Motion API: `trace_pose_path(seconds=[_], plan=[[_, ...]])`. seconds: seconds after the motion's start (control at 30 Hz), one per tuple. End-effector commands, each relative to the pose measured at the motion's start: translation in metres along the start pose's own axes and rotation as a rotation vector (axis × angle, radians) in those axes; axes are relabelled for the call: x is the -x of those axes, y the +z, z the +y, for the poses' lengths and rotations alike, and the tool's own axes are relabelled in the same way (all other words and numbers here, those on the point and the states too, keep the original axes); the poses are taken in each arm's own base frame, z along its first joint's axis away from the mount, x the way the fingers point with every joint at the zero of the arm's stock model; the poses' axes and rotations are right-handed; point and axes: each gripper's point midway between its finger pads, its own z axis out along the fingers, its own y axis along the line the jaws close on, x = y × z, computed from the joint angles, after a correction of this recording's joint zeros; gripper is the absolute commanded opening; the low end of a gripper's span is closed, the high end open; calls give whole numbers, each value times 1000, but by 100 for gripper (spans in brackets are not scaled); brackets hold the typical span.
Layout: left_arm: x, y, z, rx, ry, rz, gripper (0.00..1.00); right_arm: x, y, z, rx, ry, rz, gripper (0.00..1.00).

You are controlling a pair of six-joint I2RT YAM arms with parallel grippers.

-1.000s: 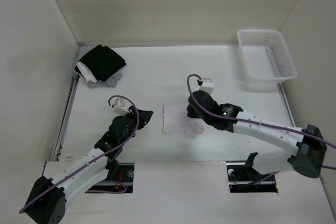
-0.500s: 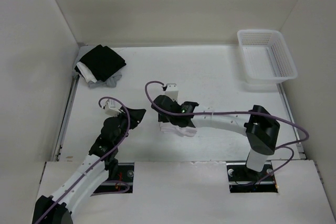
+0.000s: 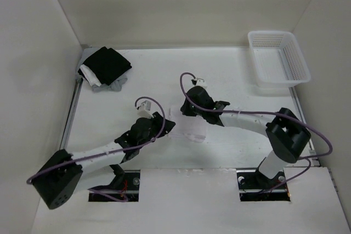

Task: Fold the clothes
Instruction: Fold the tank top

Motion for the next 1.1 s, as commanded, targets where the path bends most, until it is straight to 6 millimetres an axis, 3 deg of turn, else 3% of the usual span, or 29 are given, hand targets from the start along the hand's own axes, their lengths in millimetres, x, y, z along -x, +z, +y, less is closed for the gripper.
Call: trace_pose_path(seconds=[0.0,0.13,0.3,0.43,0.57,0.67,0.77,0.9,1.07], plan=[[10,18,-40,-104,13,-69,29,2,20,33,212,21,21,3],[-14,37,-18,-42,9,-11,26,-5,48,31,261,79,61,3],[-33,34,10,19,-1,24,26,-7,76,23,272,144,70,3],[-42,27,25,54,-1,38,26,8,94,15,255,203,48,3],[-44,22,27,55,-10,35,26,31,101,18,259,246,9,3],[-39,18,18,28,-17,24,25,48,79,32,319,235,-37,6],[-31,14,-4,-13,-5,10,25,54,40,35,374,225,-79,10],[-33,15,-48,-89,66,17,25,50,-4,6,379,248,-125,10],[-57,34,-88,-152,120,66,25,22,-25,-39,300,260,-122,6]])
